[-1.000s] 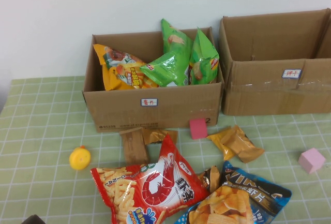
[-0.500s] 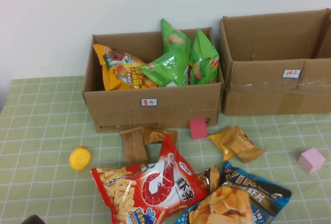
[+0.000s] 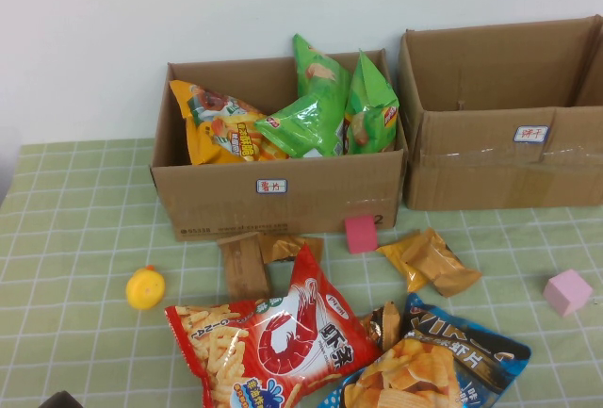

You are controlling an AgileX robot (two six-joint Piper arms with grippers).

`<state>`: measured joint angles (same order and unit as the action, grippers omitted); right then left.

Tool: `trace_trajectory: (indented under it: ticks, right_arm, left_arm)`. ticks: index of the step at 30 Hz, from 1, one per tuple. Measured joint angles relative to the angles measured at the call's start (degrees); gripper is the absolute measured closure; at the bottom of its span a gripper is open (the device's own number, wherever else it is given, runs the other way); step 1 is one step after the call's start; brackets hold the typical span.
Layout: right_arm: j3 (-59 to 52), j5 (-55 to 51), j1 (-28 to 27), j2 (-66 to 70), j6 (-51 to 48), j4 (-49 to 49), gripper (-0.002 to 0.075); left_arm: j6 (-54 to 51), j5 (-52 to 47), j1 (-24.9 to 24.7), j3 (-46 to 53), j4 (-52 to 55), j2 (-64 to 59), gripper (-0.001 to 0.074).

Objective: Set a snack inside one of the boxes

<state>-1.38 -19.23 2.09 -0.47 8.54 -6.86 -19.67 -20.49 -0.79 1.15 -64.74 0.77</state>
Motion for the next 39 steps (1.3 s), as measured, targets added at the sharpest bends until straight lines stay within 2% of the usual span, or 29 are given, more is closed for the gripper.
trace_trajectory:
  ticks: [5,8,10,13,14,19,28,39]
  right_arm:
    - [0.0,0.0,0.0,0.0,0.0,0.0,0.0728]
    - [0.0,0.0,0.0,0.0,0.0,0.0,0.0728]
    - [0.0,0.0,0.0,0.0,0.0,0.0,0.0728]
    - [0.0,0.0,0.0,0.0,0.0,0.0,0.0728]
    - [0.0,0.0,0.0,0.0,0.0,0.0,0.0728]
    - [0.0,0.0,0.0,0.0,0.0,0.0,0.0728]
    - [0.0,0.0,0.0,0.0,0.0,0.0,0.0728]
    - [0.0,0.0,0.0,0.0,0.0,0.0,0.0728]
  left_arm:
    - [-3.97,1.52,0.0,0.0,3.68,0.0,0.0736]
    - [-7.96,5.1,0.0,0.0,5.64,0.0,0.0736]
    - [-9.54,8.36,0.0,0.0,10.57,0.0,0.0736]
    - [-8.85,9.6,0.0,0.0,25.88,0.0,0.0736]
    - [-7.08,8.95,0.0,0.0,34.5,0.0,0.0736]
    - [9.28,4.63,0.0,0.0,60.61,0.0,0.0736]
    - [4.6,2.2,0.0,-0.1,62.15,0.0,0.0736]
    - [4.33,2.17,0.0,-0.1,61.52,0.0,0.0736]
